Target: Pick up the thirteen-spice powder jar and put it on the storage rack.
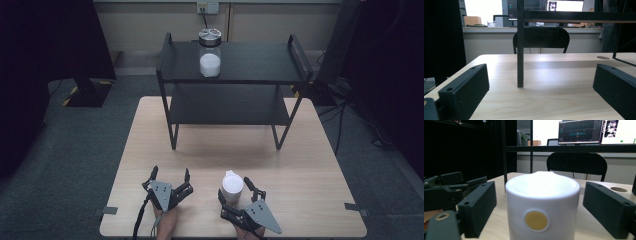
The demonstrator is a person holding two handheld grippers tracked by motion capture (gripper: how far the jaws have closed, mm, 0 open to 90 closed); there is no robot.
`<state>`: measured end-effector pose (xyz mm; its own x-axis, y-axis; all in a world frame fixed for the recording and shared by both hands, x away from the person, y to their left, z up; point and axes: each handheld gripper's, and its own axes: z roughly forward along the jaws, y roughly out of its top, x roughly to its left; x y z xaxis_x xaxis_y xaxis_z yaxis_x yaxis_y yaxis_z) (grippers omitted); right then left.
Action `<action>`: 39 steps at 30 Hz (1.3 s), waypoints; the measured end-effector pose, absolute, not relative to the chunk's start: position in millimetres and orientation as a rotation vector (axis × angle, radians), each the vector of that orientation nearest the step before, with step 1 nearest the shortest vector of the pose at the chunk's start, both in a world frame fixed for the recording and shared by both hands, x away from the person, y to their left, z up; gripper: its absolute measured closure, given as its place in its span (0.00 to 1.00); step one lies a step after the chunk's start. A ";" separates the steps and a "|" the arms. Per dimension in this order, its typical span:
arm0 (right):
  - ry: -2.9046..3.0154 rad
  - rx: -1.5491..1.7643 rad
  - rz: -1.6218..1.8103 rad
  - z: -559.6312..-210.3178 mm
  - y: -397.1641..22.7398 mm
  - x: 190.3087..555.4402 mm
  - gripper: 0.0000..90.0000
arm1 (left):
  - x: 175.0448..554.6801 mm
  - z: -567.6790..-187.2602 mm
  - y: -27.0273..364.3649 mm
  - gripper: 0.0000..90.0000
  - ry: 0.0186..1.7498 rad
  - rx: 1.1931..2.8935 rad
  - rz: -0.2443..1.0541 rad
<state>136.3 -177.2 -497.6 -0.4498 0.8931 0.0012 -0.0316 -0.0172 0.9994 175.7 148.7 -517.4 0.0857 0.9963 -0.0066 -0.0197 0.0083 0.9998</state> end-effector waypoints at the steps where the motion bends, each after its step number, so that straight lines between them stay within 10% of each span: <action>1: 1.513 0.933 1.567 -497.9 -177.3 136.3 0.16 | 175.7 -517.4 148.7 0.00 1.135 1.229 1.150; 39: 1.586 0.948 1.547 -494.1 -183.5 143.1 0.33 | 175.8 -517.4 149.5 0.00 1.131 1.230 1.146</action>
